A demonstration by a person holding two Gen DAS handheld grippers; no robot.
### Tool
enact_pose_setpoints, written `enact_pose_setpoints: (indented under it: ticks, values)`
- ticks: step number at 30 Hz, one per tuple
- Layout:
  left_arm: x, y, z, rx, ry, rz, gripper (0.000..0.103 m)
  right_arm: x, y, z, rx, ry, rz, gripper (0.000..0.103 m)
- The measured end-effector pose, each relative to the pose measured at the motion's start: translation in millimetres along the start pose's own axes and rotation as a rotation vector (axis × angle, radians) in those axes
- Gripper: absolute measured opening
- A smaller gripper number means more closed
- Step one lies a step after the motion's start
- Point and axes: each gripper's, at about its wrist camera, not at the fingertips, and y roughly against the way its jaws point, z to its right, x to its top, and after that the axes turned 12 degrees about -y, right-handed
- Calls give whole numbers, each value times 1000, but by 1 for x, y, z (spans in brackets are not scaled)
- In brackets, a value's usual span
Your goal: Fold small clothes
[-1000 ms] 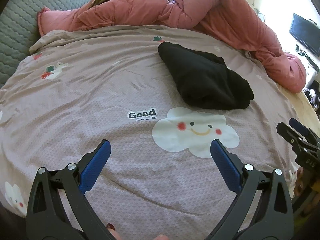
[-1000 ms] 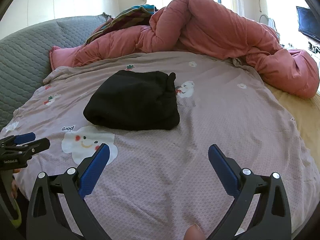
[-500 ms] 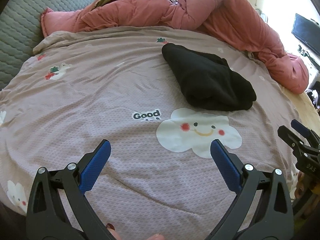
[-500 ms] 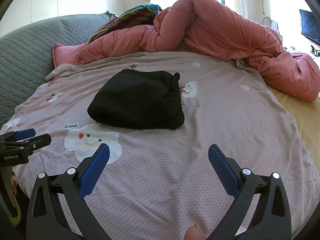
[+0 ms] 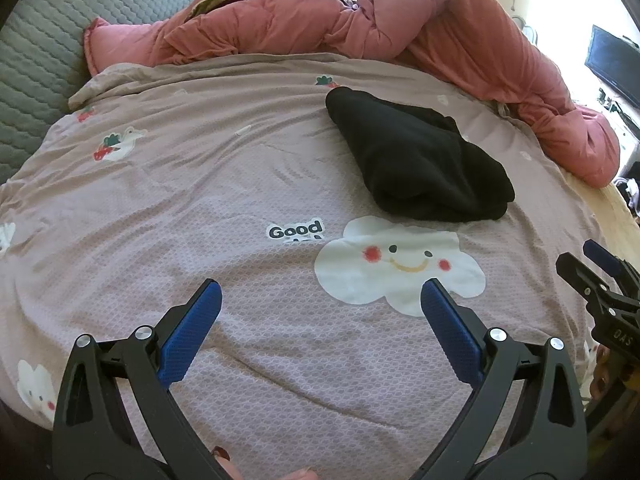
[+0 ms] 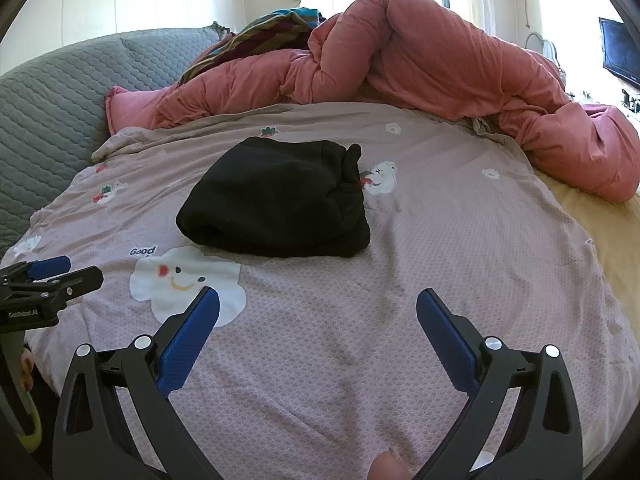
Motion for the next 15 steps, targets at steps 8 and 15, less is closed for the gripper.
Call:
enact_pose_setpoints:
  ticks: [8,15]
  values:
    - [1,1,0,3,-3,3,93,0,0,0,2,4,2,98]
    - [1,2,2,0,-1,5,93,0,0,0,3,4,2,98]
